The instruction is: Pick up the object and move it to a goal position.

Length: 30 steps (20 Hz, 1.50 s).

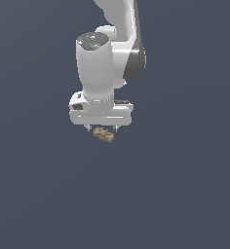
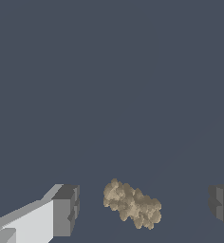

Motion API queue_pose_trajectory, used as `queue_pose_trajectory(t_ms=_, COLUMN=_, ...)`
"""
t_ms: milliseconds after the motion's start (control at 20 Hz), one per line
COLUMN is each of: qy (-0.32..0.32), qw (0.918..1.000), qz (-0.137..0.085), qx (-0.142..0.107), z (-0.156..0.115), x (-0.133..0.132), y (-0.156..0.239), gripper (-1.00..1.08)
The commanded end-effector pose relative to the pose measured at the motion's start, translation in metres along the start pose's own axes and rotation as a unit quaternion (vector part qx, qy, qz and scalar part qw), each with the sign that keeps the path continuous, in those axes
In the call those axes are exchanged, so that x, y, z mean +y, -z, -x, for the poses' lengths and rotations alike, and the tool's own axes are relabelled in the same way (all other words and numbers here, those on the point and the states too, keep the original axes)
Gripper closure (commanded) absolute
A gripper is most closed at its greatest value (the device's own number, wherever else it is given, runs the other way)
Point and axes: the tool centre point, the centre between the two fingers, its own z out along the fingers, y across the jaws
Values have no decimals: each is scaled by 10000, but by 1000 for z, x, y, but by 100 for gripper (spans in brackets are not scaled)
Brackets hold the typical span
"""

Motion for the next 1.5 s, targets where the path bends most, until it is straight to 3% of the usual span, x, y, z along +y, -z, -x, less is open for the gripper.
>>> queue_pose_trajectory(t_ms=0, qy=26, qw=10000, qz=2, qx=-2, z=0, x=0, y=-1, gripper=-92)
queue_pose_trajectory(t_ms=500, qy=544, qw=9985, qz=12, qx=-48, z=9, x=4, y=-12, gripper=-92)
queue_pose_trajectory(t_ms=800, qy=1150, qw=9933, qz=16, qx=-103, z=20, x=7, y=-25, gripper=-92)
queue_pose_trajectory(t_ms=1100, qy=1920, qw=9812, qz=7, qx=-171, z=34, x=11, y=-42, gripper=-92)
queue_pose_trajectory(t_ms=1450, qy=2816, qw=9592, qz=-23, qx=-246, z=51, x=14, y=-60, gripper=-92)
